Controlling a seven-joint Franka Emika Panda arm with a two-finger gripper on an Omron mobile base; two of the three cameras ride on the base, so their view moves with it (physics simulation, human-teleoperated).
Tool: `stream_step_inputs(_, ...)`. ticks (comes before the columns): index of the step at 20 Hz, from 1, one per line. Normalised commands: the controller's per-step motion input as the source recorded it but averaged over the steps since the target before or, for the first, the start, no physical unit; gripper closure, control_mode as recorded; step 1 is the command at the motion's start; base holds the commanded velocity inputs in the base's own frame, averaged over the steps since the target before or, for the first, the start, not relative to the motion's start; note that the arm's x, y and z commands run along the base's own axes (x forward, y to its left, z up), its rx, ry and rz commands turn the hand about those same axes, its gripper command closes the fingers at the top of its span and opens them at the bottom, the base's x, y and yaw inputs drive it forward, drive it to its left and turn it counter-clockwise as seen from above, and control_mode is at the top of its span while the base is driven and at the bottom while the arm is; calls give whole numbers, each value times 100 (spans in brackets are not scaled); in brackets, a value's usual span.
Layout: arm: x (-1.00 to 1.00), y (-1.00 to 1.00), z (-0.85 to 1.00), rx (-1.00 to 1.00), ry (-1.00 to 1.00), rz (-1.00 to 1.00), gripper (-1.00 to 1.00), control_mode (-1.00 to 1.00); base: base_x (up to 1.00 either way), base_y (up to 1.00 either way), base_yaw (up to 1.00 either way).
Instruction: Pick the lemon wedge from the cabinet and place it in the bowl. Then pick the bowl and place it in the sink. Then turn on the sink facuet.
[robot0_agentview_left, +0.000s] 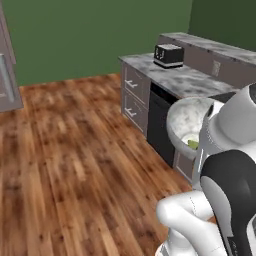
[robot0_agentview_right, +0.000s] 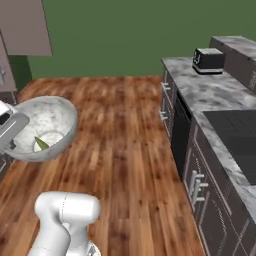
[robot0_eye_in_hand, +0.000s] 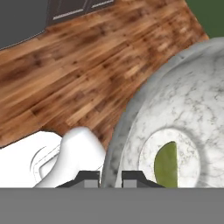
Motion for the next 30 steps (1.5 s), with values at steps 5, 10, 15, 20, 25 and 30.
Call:
stream_step_inputs(5, 0, 0, 0, 0, 0, 0, 100, 100, 28, -51, -29)
stream_step_inputs(10, 0, 0, 0, 0, 0, 0, 100, 100, 83, -9, -16)
stream_step_inputs(15, 0, 0, 0, 0, 0, 0, 100, 100, 68, -1, -43)
stream_step_inputs(20, 0, 0, 0, 0, 0, 0, 100, 100, 24, -1, -61)
stream_step_inputs(25, 0, 0, 0, 0, 0, 0, 100, 100, 0, -1, -70)
stream_step_inputs(30, 0, 0, 0, 0, 0, 0, 100, 100, 0, -1, -74)
